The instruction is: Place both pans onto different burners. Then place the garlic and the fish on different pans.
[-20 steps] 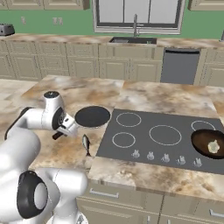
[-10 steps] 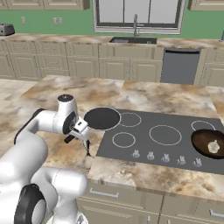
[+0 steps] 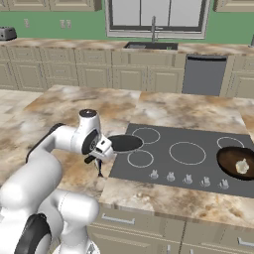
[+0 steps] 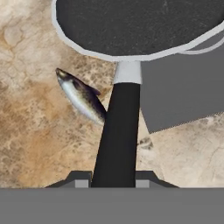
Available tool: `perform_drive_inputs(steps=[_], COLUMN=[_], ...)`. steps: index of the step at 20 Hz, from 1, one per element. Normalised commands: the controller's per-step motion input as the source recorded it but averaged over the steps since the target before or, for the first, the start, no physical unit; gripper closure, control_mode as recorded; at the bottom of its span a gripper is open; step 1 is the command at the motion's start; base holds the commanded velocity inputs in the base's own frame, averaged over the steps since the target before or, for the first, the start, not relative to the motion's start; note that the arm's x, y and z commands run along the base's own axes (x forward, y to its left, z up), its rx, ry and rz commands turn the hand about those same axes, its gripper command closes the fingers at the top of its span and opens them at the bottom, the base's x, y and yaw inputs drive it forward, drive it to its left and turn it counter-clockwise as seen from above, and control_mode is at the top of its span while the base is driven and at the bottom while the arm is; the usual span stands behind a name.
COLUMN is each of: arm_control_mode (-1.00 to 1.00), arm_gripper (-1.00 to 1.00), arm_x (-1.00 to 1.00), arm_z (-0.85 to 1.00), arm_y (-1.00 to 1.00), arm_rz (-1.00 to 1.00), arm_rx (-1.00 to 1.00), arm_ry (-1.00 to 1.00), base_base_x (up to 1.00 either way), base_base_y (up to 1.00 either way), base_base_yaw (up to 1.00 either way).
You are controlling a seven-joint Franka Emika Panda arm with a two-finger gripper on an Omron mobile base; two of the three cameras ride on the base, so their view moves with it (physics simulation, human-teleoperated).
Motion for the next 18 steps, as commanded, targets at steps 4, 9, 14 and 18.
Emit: perform_drive_inputs(steps=[4, 9, 14, 18], arm_control_mode=[-1.00, -1.00, -1.00, -1.00], arm_gripper=[1.00, 1.00, 1.00, 1.00], arm_x=[0.00, 0.00, 0.00, 0.00], arm_z=[-0.03, -0.04, -0.10, -0.16], arm_y=[-0.43, -0.34, -0.24, -0.18], arm_rz=[0.00, 0.00, 0.00, 0.00], arm_rx=[0.00, 0.00, 0.00, 0.00], arm_ry=[0.02, 0.02, 0.01, 0.00], base_base_x=[0.00, 0.00, 0.00, 0.00], base_base_y=[0.00, 0.00, 0.00, 0.00], base_base_yaw=[0.00, 0.00, 0.00, 0.00])
